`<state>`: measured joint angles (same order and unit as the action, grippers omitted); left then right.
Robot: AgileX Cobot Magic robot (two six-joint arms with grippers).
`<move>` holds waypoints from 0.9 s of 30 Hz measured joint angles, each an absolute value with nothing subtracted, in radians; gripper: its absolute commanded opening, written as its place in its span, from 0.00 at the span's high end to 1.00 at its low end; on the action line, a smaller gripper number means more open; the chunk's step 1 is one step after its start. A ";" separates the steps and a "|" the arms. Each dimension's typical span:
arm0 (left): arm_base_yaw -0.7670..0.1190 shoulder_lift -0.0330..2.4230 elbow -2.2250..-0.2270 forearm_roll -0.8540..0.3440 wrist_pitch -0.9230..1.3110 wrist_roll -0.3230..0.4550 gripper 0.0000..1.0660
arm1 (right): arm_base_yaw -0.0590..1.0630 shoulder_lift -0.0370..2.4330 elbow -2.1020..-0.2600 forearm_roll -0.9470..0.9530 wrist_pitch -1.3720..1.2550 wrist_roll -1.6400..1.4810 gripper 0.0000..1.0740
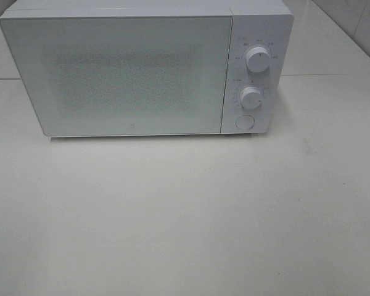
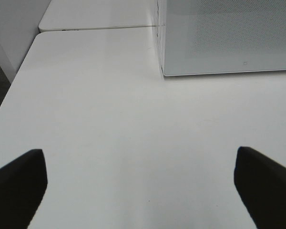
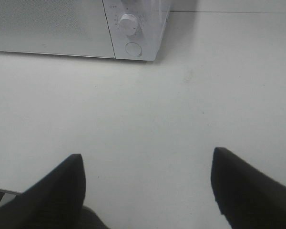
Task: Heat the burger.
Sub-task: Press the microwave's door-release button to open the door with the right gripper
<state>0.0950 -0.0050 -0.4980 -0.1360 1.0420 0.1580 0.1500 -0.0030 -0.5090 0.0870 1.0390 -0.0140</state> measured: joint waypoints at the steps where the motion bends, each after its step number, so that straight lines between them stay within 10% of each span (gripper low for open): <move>1: 0.095 -0.005 -0.498 -0.136 1.042 0.158 0.06 | 0.150 -0.003 -0.509 0.087 1.039 -0.014 0.32; 27: 0.095 -0.005 -0.498 -0.136 1.042 0.158 0.06 | 0.150 0.009 -0.527 0.085 1.034 -0.014 0.32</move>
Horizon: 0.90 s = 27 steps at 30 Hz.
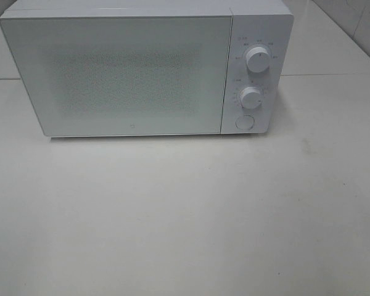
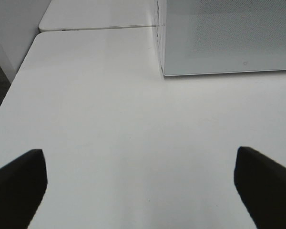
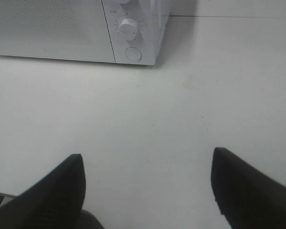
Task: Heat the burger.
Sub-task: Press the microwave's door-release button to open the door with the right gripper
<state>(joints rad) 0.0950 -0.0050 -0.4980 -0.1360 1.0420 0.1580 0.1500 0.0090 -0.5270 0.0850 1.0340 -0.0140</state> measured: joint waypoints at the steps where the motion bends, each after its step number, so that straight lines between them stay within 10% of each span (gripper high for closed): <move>1: 0.095 -0.005 -0.498 -0.136 1.042 0.158 0.06 | 0.150 0.019 -0.531 0.085 1.027 -0.014 0.32; 27: 0.095 -0.005 -0.498 -0.136 1.042 0.158 0.06 | 0.150 0.577 -0.526 0.085 0.537 -0.014 0.32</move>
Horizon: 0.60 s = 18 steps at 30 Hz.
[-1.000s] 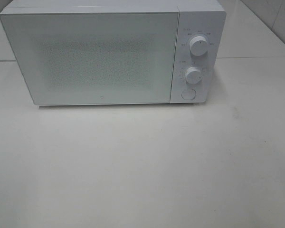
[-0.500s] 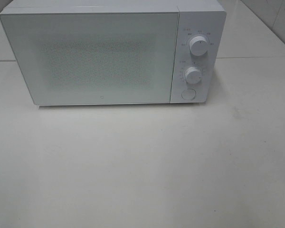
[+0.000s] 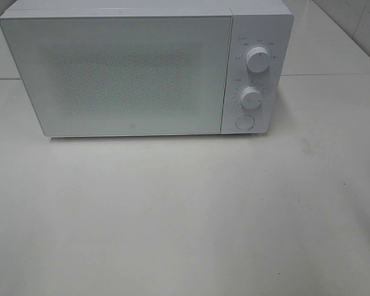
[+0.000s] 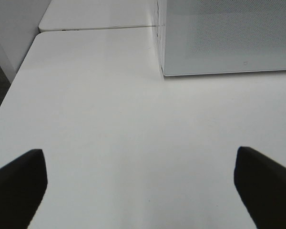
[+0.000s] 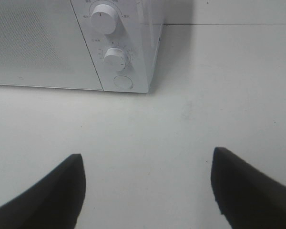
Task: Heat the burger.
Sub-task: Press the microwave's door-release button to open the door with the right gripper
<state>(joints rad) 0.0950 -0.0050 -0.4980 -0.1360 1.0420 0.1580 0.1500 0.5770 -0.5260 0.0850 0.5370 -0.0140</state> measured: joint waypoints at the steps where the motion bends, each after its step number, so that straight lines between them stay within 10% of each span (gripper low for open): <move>1: 0.095 -0.005 -0.498 -0.136 1.042 0.158 0.06 | 0.150 0.577 -0.526 0.085 0.537 -0.014 0.32; 18: 0.095 -0.005 -0.498 -0.136 1.042 0.158 0.06 | 0.150 0.941 -0.431 0.085 -0.094 -0.014 0.32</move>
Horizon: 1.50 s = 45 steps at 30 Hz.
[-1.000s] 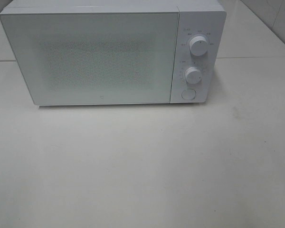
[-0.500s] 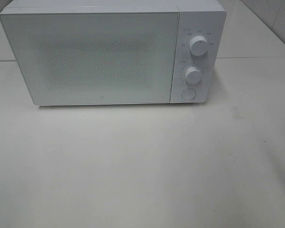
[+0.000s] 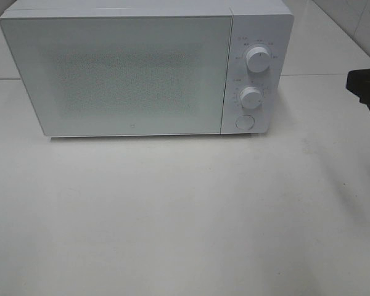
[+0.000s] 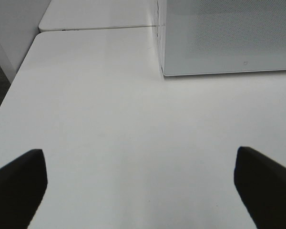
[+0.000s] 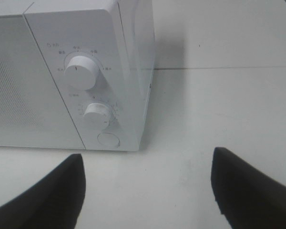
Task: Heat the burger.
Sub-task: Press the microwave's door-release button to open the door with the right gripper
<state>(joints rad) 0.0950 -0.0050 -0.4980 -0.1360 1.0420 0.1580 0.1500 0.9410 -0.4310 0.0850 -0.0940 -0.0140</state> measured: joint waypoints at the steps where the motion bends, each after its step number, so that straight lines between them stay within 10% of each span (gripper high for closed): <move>1: 0.095 -0.005 -0.498 -0.136 1.042 0.158 0.06 | 0.150 0.987 -0.431 0.085 -0.161 -0.014 0.32; 24: 0.095 -0.005 -0.498 -0.136 1.042 0.158 0.06 | 0.164 1.549 -0.418 0.144 -0.878 -0.030 0.32; 45: 0.095 -0.005 -0.498 -0.136 1.042 0.158 0.06 | 0.616 1.770 -0.390 0.624 -1.132 -0.190 0.32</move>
<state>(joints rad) 0.0950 -0.0050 -0.4980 -0.1360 1.0420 0.1580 0.6160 1.7700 -0.3900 0.6240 -1.1320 -0.1900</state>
